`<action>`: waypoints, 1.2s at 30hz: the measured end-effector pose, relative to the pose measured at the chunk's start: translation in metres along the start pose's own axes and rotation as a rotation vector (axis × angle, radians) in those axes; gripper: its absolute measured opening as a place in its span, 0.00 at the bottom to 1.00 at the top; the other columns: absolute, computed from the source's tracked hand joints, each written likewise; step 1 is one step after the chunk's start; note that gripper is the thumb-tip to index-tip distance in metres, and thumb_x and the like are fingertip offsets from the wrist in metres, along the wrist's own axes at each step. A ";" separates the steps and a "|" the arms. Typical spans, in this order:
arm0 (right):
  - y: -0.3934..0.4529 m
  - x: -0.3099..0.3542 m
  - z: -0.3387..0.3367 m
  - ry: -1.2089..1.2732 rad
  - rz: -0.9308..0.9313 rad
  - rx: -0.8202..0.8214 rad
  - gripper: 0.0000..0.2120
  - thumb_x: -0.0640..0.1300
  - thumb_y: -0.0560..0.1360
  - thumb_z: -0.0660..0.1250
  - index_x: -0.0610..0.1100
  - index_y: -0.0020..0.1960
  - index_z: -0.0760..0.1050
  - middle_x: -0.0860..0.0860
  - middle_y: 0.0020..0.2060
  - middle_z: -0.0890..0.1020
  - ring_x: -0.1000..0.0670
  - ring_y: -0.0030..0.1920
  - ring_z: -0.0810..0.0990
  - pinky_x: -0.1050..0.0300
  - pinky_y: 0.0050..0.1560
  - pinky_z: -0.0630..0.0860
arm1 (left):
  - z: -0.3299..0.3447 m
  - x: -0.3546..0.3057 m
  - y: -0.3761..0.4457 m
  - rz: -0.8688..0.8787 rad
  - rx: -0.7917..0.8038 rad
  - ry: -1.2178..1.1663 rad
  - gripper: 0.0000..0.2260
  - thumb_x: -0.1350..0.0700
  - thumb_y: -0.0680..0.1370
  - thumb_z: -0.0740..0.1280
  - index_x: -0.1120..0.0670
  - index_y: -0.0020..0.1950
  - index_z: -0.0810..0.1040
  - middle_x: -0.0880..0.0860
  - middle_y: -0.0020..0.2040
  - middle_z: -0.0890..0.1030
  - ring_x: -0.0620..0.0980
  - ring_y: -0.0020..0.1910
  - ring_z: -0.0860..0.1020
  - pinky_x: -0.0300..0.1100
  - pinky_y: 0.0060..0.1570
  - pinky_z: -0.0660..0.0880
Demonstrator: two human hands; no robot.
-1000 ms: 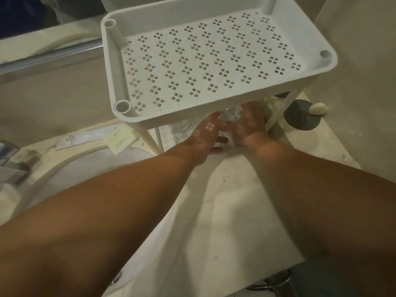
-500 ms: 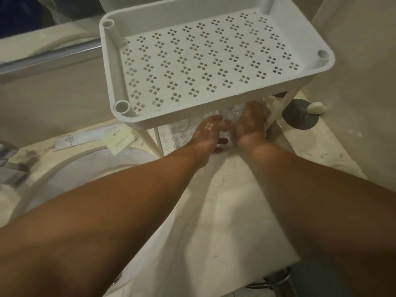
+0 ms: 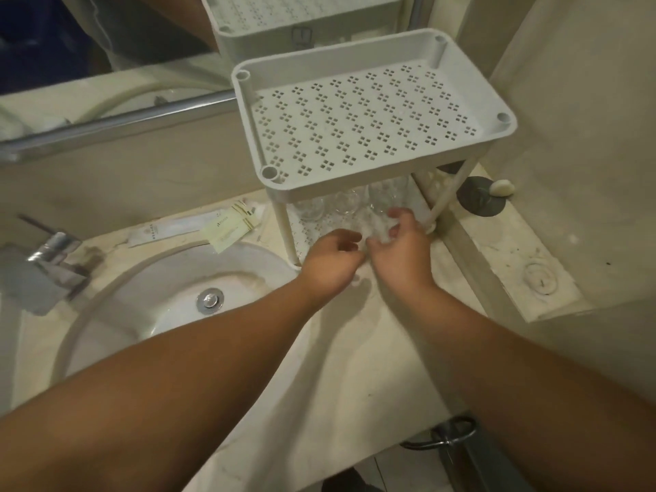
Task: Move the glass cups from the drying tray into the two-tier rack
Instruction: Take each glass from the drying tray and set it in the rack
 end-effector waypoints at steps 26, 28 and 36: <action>-0.216 0.216 0.141 0.053 -0.320 0.289 0.11 0.43 0.75 0.67 0.54 0.55 0.73 0.56 0.54 0.75 0.53 0.45 0.79 0.69 0.43 0.69 | -0.292 0.054 -0.204 0.124 -0.421 0.040 0.18 0.61 0.74 0.68 0.44 0.61 0.77 0.47 0.61 0.76 0.42 0.48 0.79 0.32 0.42 0.75; -0.232 0.242 0.156 0.045 -0.395 0.328 0.12 0.43 0.75 0.67 0.55 0.56 0.73 0.57 0.55 0.73 0.57 0.39 0.78 0.74 0.39 0.68 | -0.316 0.054 -0.222 0.145 -0.483 0.037 0.21 0.59 0.74 0.68 0.44 0.65 0.75 0.47 0.64 0.73 0.48 0.51 0.79 0.39 0.45 0.74; -0.282 0.331 0.221 0.031 -0.641 0.435 0.16 0.43 0.74 0.68 0.50 0.61 0.74 0.51 0.67 0.73 0.45 0.55 0.81 0.77 0.42 0.66 | -0.400 0.045 -0.284 0.246 -0.641 0.046 0.26 0.59 0.75 0.68 0.47 0.72 0.69 0.48 0.67 0.71 0.46 0.59 0.75 0.34 0.52 0.70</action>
Point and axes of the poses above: each hand's wrist, its own y-axis towards the middle knuckle, its own z-axis out of the palm, x = y × z, the point moved 6 cm from there along y, towards the middle knuckle
